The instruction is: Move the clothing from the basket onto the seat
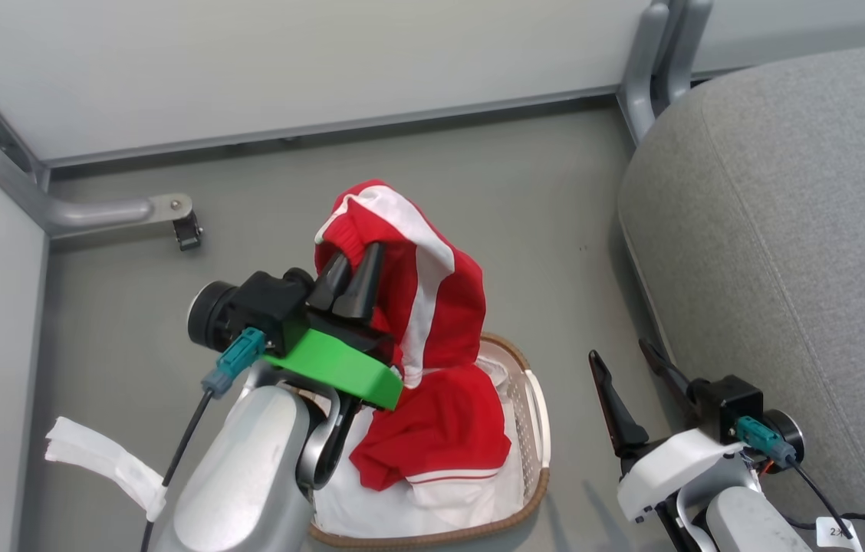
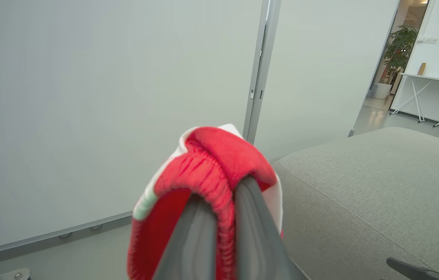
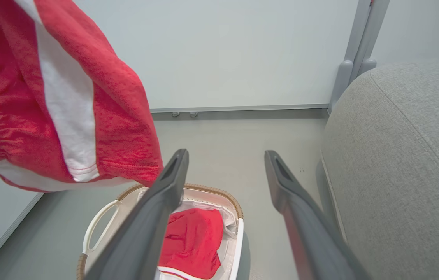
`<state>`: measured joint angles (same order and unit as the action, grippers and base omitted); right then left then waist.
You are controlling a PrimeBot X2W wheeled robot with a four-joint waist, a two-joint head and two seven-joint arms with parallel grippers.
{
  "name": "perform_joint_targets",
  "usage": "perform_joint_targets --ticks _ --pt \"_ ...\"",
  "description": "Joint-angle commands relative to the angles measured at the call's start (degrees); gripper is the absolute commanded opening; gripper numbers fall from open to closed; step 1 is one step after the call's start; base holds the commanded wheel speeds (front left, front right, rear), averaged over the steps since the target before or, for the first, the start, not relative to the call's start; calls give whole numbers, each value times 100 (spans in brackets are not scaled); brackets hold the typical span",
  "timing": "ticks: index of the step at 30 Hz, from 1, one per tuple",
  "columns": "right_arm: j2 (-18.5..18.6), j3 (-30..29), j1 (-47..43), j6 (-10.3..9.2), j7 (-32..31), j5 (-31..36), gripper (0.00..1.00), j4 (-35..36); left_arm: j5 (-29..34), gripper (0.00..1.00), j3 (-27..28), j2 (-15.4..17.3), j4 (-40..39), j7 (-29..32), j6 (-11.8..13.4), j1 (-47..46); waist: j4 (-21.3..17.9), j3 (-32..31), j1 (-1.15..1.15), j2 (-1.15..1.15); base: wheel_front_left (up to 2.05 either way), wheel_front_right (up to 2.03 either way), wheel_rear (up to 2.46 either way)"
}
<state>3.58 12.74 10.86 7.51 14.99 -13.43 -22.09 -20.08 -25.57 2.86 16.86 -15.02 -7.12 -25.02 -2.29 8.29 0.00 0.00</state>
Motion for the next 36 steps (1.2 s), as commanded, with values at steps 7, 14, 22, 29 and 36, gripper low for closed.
perform_joint_targets --ticks 7,14,22,29,36 --pt "31 86 -235 -4 28 8 100 -62 -197 0 -200 13 -687 -22 7 -318 35 -279 0 0 0 0 0" --pt "77 357 -66 -4 27 41 100 154 -184 0 -363 12 -962 -22 117 -409 20 -246 0 0 0 0 0" --pt "405 1317 709 -4 28 128 100 867 -235 0 -537 14 -960 -23 174 -227 55 -232 0 0 0 0 0" --pt "610 1984 1512 -4 27 180 100 910 -326 0 -708 12 -964 -23 200 -238 186 -188 0 0 0 0 0" --pt "417 2446 2105 -4 26 95 80 95 -439 0 -880 12 -991 -23 204 -332 349 -126 0 0 0 0 0"
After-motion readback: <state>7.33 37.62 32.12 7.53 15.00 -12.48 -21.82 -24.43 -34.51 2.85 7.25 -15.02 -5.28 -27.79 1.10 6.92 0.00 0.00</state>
